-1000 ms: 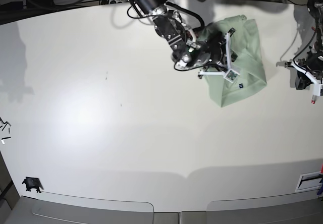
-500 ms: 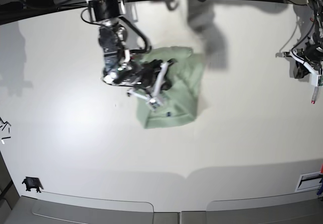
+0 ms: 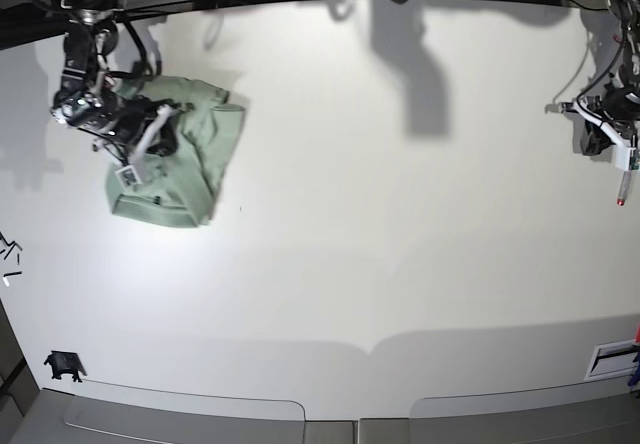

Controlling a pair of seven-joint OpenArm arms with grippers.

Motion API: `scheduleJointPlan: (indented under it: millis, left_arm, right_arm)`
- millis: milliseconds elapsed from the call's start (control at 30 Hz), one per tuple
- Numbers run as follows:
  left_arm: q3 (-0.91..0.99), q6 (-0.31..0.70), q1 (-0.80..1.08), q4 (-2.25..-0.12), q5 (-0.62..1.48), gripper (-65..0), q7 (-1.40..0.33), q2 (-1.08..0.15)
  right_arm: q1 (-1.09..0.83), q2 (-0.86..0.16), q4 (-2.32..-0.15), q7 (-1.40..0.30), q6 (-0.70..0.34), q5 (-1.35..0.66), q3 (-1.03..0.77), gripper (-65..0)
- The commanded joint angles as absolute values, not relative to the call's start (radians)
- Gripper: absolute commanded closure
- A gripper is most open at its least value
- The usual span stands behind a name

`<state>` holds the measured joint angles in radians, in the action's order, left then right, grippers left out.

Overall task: Fold the T-shirt properly
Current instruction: 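Drag the folded shirt with the right gripper toward the right arm's side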

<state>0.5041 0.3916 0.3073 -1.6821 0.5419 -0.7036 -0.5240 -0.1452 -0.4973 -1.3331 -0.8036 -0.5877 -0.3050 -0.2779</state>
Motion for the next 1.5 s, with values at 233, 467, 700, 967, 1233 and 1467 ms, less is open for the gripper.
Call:
scheduleJointPlan:
  millis: [233, 467, 700, 967, 1233, 1467]
  left_arm:
    - [0.512, 0.388, 0.302, -1.699, 0.551, 0.0, -0.679, -0.543]
    - [0.512, 0.388, 0.302, -1.699, 0.551, 0.0, -0.679, -0.543]
    - [0.512, 0.388, 0.303, -1.699, 0.551, 0.0, -0.68, -0.543]
    - [0.512, 0.388, 0.369, -1.745, 0.551, 0.0, -0.71, -0.544]
    - [0.512, 0.389, 0.636, -2.095, 0.551, 0.0, -0.867, -0.544]
    - [0.512, 0.388, 0.893, -2.356, 0.551, 0.0, -0.965, -0.544]
  right_arm:
    - [-0.128, -0.596, -1.316, -0.812, -0.578, -0.344, -0.289, 0.0]
    - [-0.006, -0.598, -1.385, -0.815, -0.587, -0.563, -0.289, 0.0]
    - [0.064, -0.587, -1.668, -0.875, -0.685, -0.72, -0.289, 0.0]
    - [-0.044, -0.488, -1.895, -1.029, -0.698, -0.946, -0.289, 0.0]
    - [-0.274, -0.444, -2.028, -1.269, -0.698, -1.161, -0.289, 0.0]
    - [-0.42, -0.448, -2.052, -1.396, -0.698, -1.164, -0.289, 0.0]
